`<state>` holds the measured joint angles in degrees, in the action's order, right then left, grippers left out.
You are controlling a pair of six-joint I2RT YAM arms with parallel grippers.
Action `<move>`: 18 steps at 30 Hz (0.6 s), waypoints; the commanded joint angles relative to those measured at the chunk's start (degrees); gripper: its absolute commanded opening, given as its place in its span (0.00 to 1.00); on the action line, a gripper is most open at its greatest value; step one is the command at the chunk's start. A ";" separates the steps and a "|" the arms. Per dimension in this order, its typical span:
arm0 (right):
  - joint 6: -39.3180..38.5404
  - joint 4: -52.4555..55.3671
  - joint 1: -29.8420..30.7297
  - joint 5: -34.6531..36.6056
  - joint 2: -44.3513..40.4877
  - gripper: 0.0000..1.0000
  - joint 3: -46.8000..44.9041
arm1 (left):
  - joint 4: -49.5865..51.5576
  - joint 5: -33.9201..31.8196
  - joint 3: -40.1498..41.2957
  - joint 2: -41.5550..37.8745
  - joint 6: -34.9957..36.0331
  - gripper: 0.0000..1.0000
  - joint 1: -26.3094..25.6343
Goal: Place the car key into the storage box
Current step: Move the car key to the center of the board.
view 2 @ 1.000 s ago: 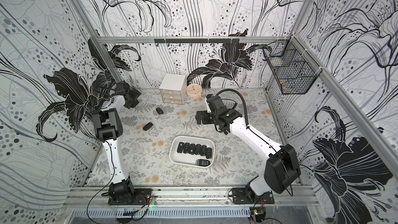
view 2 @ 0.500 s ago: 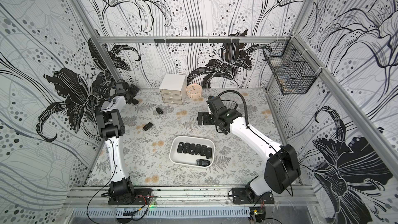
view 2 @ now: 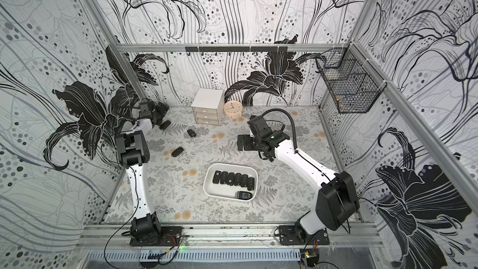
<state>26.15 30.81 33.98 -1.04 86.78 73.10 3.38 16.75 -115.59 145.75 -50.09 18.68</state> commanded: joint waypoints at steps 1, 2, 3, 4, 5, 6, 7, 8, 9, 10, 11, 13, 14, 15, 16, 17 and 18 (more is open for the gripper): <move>0.66 -0.47 0.01 -1.13 1.26 1.00 1.67 | -0.39 3.24 9.31 -4.23 -1.65 0.99 -0.74; 0.66 -0.62 0.04 -1.40 1.44 1.00 1.69 | -1.70 3.73 12.70 -5.90 -2.29 0.99 -0.74; 0.66 -0.86 0.04 -1.67 1.48 1.00 1.66 | -3.05 4.18 16.06 -7.49 -2.92 0.99 -0.78; 0.63 -1.07 0.02 -1.90 1.63 1.00 1.69 | -3.56 4.34 18.53 -8.95 -3.26 0.99 -0.88; 0.60 -1.33 0.00 -2.23 1.68 1.00 1.61 | -4.29 4.68 21.19 -10.43 -3.60 0.99 -1.13; 0.51 -1.76 0.03 -2.55 1.72 1.00 1.48 | -5.34 5.44 23.62 -11.98 -3.40 0.99 -1.50; 0.48 -2.09 0.04 -2.84 1.72 1.00 1.28 | -5.50 5.61 25.49 -13.11 -3.00 0.99 -1.92; 0.49 -2.39 0.04 -3.19 1.80 1.00 1.17 | -5.34 5.64 26.73 -14.43 -2.50 0.99 -2.43; 0.53 -2.70 0.09 -3.57 1.89 1.00 1.01 | -5.35 5.70 28.29 -15.74 -1.62 0.99 -3.16; 0.56 -2.96 0.09 -3.93 1.90 1.00 0.85 | -5.19 5.64 29.10 -16.71 -0.97 0.99 -3.69; 0.60 -3.43 0.09 -4.41 1.89 1.00 0.56 | -4.42 5.38 29.53 -17.64 -0.11 0.99 -4.28; 0.62 -3.81 0.14 -5.00 1.81 1.00 0.15 | -2.15 3.72 29.59 -18.71 1.07 0.99 -4.81; 0.73 -3.95 0.29 -5.10 1.65 1.00 -0.17 | -1.32 2.82 29.59 -18.91 1.11 0.99 -4.78; 0.76 -4.04 0.37 -5.11 1.43 1.00 -0.40 | -0.70 2.09 29.44 -18.92 1.02 0.99 -4.69; 0.83 -4.11 0.43 -5.18 1.22 1.00 -0.65 | 0.35 1.09 28.83 -18.58 1.04 0.99 -4.64; 0.83 -4.18 0.40 -5.20 0.96 1.00 -1.00 | 1.99 0.07 27.70 -18.14 1.31 0.99 -4.57; 0.83 -4.09 0.48 -5.20 0.60 1.00 -1.31 | 3.73 -0.96 26.20 -17.27 1.81 0.99 -4.60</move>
<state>26.17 27.55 34.06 -5.21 88.23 72.86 0.67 19.53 -87.57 127.68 -50.13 13.67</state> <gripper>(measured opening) 0.999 0.992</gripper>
